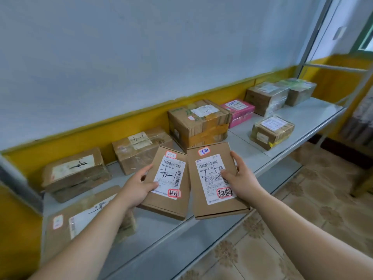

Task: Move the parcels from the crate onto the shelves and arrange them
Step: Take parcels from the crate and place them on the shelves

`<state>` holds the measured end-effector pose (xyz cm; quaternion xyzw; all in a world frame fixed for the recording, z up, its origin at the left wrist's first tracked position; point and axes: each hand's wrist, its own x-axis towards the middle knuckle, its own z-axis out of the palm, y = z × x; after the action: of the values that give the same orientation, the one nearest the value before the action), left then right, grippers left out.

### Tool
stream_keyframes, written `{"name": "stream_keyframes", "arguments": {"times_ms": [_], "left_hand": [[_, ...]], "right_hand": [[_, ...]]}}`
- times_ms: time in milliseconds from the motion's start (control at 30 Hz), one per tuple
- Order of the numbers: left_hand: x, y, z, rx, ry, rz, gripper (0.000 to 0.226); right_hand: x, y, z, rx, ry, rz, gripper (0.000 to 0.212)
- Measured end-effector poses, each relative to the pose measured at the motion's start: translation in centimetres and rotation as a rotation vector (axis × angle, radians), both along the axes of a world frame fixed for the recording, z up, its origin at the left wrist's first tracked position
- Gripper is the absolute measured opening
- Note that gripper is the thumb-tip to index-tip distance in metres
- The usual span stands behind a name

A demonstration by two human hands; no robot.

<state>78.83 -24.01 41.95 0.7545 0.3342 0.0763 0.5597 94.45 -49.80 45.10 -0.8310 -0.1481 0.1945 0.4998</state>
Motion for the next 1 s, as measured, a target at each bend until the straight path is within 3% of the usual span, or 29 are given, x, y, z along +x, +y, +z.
{"name": "stream_keyframes", "arguments": {"times_ms": [333,433,667,900,1000], "left_hand": [[3.7,-0.7,-1.1,0.081,0.124,0.141,0.077],[3.8,0.0,-1.1,0.083,0.195,0.078,0.085],[5.7,3.5,-1.3,0.211,0.364,-0.099,0.071],[7.5,2.6,-3.4,0.643,0.591,-0.195,0.079],[7.2,0.6,-5.0,0.694,0.728,-0.248,0.088]], "right_hand": [[8.7,2.5,-0.7,-0.040,0.027,0.205,0.070],[9.8,3.3,-1.5,-0.051,0.030,0.204,0.070],[10.5,4.4,-3.2,-0.090,0.090,0.178,0.071],[11.2,4.7,-5.4,-0.123,0.112,0.148,0.071],[12.2,4.6,-6.2,-0.123,0.114,0.135,0.070]]}}
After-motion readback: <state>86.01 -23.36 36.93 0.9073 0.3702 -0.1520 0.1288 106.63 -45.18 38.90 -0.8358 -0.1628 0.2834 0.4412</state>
